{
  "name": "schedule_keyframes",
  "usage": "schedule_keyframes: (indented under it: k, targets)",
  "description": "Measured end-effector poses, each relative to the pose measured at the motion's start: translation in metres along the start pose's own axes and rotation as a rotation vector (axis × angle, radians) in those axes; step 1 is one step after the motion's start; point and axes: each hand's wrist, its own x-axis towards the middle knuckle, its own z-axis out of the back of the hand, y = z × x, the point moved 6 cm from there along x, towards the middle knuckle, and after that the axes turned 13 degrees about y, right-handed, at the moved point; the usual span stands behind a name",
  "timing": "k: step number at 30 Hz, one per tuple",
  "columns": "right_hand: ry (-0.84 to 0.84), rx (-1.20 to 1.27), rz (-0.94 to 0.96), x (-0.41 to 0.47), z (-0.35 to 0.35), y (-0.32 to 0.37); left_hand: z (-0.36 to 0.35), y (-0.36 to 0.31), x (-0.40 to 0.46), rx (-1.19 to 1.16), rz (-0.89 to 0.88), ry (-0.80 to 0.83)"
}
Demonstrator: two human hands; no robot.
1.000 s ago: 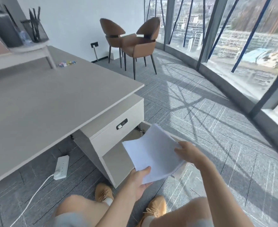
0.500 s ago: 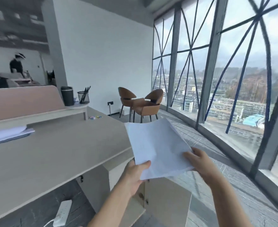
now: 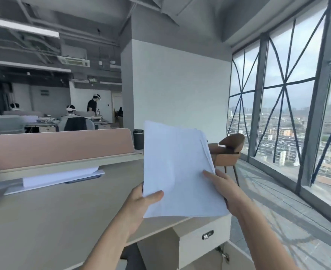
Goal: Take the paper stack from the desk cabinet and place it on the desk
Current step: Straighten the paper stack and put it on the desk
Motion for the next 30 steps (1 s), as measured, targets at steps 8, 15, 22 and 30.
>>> schedule_keyframes:
  k: [8,15,22,30]
  targets:
    - [0.074,0.065,-0.006,0.144,-0.08,-0.074,0.126,0.05,0.038,-0.047,0.126,-0.102]
    - [0.191,0.093,-0.035,0.221,-0.134,-0.139,0.22,0.093,0.082,-0.282,0.263,-0.273]
    - [0.296,0.033,0.013,0.271,-0.174,-0.142,0.27,0.094,0.099,-0.061,0.149,-0.445]
    - [0.349,-0.038,0.115,0.299,-0.182,-0.119,0.277,0.081,0.106,0.087,0.08,-0.562]
